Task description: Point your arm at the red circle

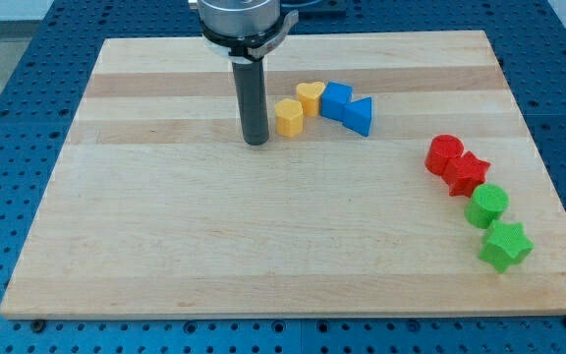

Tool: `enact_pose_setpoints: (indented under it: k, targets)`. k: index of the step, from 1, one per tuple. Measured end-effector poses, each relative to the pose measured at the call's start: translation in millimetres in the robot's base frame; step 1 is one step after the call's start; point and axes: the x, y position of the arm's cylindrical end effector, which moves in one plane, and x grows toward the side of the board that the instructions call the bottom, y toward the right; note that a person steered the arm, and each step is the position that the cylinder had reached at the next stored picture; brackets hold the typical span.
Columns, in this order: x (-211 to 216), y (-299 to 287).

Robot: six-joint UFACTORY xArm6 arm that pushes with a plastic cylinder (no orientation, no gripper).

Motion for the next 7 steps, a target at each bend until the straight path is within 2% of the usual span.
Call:
enact_pose_setpoints:
  k: [4, 7]
  targets:
    - [-10.0, 19.1]
    - [36.1, 33.2]
